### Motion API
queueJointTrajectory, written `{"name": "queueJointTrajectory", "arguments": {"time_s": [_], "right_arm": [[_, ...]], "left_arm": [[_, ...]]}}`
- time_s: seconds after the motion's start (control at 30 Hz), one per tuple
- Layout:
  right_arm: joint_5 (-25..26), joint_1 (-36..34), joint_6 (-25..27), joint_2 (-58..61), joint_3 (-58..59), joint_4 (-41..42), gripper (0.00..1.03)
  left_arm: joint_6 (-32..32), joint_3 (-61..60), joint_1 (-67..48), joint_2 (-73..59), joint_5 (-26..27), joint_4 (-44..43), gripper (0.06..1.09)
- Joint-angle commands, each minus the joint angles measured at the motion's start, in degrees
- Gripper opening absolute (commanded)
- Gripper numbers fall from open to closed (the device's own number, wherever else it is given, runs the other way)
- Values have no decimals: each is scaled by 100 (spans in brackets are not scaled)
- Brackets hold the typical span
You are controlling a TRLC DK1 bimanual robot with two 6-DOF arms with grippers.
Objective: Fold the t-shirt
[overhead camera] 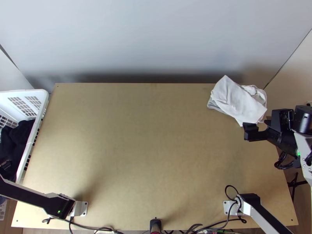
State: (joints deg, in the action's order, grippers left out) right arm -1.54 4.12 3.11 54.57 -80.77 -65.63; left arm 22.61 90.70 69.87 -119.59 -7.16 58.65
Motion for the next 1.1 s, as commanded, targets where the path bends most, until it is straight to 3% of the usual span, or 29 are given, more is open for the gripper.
{"name": "queueJointTrajectory", "arguments": {"time_s": [0.0, 0.17, 0.23, 0.27, 0.43, 0.53, 0.67, 0.77, 0.87, 1.07], "right_arm": [[-4, -69, 102, 124, -176, 15, 98], [-13, -78, 102, 221, -475, 15, 98], [-22, -78, 93, 256, -589, 15, 98], [-22, -69, 93, 274, -624, 15, 98], [-22, -69, 40, 291, -650, 15, 98], [-22, -69, 40, 265, -642, 15, 98], [-22, -69, 40, 248, -650, 15, 98], [-22, -69, 40, 230, -633, 15, 98], [-22, -60, 40, 186, -571, 15, 98], [-22, -60, 66, -7, -325, 138, 98]], "left_arm": [[103, -456, -43, 155, 250, -65, 22], [437, -694, 36, 199, 435, -170, 22], [525, -746, 71, 182, 470, -302, 29], [657, -817, 89, 226, 646, -267, 11], [921, -896, 89, 428, 760, -179, 9], [841, -667, 1, 973, 1085, -12, 9], [516, 484, -219, 1975, 1955, 419, 9], [86, 2066, -272, 2291, 2948, 920, 9], [-503, 3446, -307, 2291, 3396, 1122, 9], [-1198, 3894, -307, 2889, 4319, 858, 9]]}}
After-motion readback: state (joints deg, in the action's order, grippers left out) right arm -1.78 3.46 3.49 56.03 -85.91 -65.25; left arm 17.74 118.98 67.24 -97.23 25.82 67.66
